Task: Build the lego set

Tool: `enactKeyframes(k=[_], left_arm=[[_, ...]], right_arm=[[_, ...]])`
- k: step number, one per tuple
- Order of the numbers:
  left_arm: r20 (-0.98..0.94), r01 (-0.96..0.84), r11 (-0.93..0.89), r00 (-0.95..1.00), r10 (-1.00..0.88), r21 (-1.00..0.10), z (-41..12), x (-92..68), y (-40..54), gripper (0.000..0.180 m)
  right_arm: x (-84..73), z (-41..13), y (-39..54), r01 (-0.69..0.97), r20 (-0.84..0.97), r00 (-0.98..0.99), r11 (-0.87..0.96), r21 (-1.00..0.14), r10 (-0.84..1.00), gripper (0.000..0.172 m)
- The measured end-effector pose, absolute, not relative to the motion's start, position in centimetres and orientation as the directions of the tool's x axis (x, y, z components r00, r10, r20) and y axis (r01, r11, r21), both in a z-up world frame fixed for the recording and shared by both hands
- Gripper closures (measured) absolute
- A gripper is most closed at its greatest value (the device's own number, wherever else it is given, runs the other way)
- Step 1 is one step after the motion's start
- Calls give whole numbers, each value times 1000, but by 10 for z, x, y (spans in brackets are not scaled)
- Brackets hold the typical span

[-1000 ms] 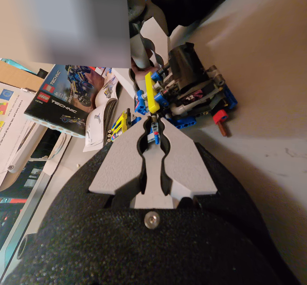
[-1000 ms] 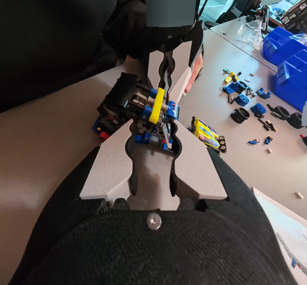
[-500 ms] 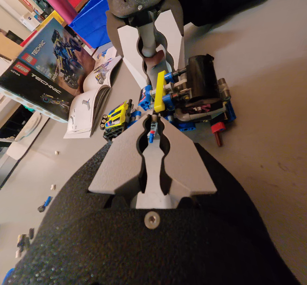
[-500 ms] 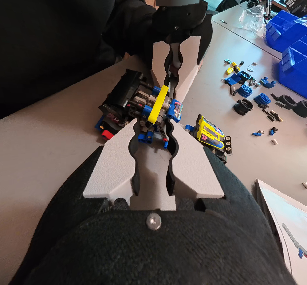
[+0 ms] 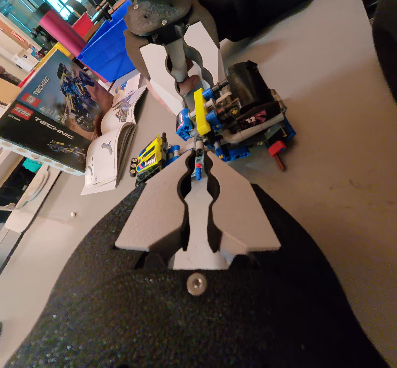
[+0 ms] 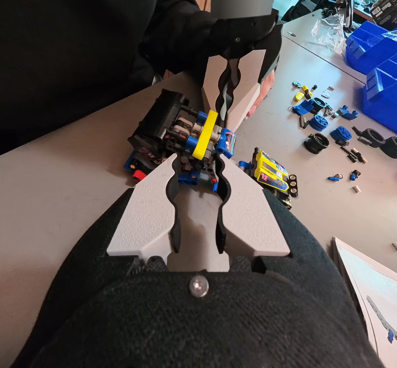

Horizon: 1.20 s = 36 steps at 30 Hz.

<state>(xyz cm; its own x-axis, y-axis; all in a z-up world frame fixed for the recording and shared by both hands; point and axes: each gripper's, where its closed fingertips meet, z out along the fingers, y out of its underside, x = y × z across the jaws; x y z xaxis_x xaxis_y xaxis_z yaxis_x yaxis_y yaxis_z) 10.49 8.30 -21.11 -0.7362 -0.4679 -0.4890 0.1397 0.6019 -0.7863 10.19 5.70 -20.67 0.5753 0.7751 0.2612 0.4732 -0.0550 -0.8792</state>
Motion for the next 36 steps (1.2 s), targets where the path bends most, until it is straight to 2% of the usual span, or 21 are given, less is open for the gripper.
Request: enactKeyframes(k=[1,9,15,21,24,26,31,34,36], left_arm=[[-497,145,607,-732,-465,-781,-211,105,83,177],[-521,141,668,-747,-413,-731,-215,104,84,177],[-493,125,646,-758,-428,-753,-215,105,82,177],[-516,122,672,-743,-426,-731,-216,108,83,177],[-501,141,633,-748,-436,-762,-213,108,81,177],[-505,149,626,-743,-440,-765,-213,109,82,176],[-513,158,628,-738,-438,-762,-213,108,84,176],[-517,162,627,-735,-439,-762,-213,109,83,176],[-520,165,628,-734,-437,-761,-213,109,83,176]], right_arm=[[102,-207,57,472,258,576,-58,-880,776,142],[100,-209,59,477,248,552,-58,-877,797,142],[101,-209,59,482,249,537,-51,-875,806,141],[103,-209,59,474,233,535,-60,-879,812,141],[106,-206,54,428,168,538,-96,-899,826,141],[118,-206,50,447,195,557,-93,-890,807,141],[135,-198,52,460,271,602,-49,-887,751,159],[126,-195,60,468,308,608,-17,-884,732,154],[124,-202,61,492,310,593,-30,-870,743,158]])
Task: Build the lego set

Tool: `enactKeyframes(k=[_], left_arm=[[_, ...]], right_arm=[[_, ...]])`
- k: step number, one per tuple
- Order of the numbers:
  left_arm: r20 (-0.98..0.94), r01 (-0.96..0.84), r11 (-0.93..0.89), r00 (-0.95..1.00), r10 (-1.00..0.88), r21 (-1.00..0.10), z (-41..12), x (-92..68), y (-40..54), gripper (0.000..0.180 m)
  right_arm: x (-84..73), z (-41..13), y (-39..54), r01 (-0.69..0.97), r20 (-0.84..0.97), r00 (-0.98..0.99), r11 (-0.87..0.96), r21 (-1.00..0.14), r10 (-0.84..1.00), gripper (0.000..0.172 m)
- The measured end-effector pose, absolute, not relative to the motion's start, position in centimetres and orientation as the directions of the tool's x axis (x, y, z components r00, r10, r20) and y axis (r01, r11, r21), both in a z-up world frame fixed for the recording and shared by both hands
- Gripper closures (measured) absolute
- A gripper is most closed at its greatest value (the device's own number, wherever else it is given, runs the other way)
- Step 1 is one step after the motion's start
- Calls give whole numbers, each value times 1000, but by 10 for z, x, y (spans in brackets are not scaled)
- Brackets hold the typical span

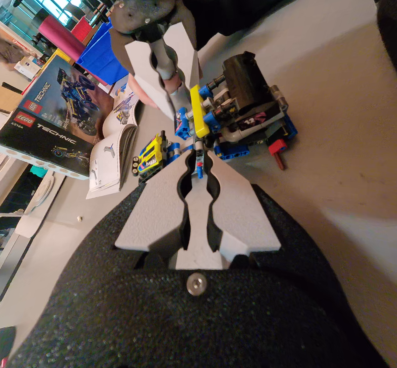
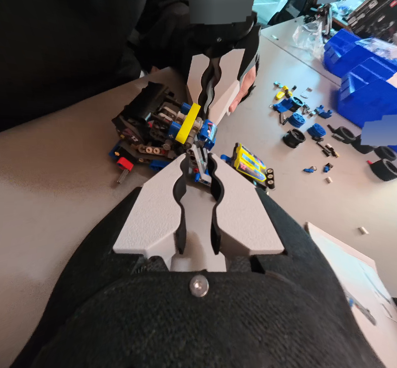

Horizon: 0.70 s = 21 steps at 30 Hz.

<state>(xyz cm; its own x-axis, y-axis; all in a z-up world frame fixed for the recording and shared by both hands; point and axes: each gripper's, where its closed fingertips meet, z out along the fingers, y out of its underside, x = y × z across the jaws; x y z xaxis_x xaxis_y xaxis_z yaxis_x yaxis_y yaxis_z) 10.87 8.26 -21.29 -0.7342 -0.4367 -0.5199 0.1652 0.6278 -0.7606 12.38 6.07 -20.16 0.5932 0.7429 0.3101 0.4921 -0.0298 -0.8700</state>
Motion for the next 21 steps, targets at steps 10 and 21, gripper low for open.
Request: enactKeyframes(k=[10,21], left_arm=[[-530,174,637,-734,-425,-751,-214,109,80,176],[-531,158,670,-748,-398,-725,-222,110,80,176]], right_arm=[[113,-209,61,489,273,566,-50,-871,778,162],[115,-208,70,482,272,604,-72,-873,749,164]])
